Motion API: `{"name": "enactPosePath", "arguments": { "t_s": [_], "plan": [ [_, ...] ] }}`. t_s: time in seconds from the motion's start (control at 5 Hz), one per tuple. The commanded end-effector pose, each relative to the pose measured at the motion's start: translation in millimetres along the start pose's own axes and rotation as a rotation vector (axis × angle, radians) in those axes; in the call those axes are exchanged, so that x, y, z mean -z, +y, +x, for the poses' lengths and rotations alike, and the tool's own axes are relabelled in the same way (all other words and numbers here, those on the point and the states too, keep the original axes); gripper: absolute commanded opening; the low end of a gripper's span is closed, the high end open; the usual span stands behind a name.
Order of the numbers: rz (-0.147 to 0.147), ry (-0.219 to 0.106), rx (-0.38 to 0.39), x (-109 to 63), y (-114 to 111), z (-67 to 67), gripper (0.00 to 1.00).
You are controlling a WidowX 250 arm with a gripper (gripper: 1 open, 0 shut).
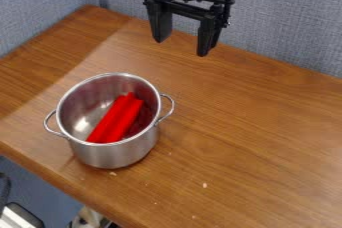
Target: Move the red object from the metal pot to the table
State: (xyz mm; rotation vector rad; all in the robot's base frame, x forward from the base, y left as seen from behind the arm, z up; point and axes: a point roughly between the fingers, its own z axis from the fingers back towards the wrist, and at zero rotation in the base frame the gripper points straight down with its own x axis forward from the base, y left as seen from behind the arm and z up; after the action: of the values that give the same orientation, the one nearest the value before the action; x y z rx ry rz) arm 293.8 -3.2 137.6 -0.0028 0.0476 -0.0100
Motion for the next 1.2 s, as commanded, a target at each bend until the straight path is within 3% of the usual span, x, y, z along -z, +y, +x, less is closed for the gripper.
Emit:
{"name": "enactPosePath", "arguments": {
  "t_s": [0.0,0.2,0.4,0.6,1.0],
  "plan": [
    [-0.002,0.021,-0.033,17.5,6,-1.3,1.0],
    [0.016,0.002,-0.044,19.2,21,-28.5,1.0],
    [0.021,-0.036,0.011,16.2,35,-59.5,1.0],
    [0.024,-0.085,0.081,16.9,48,-81.1,1.0],
    [0.039,-0.091,0.185,37.1,70,-96.7,1.0]
  ]
}}
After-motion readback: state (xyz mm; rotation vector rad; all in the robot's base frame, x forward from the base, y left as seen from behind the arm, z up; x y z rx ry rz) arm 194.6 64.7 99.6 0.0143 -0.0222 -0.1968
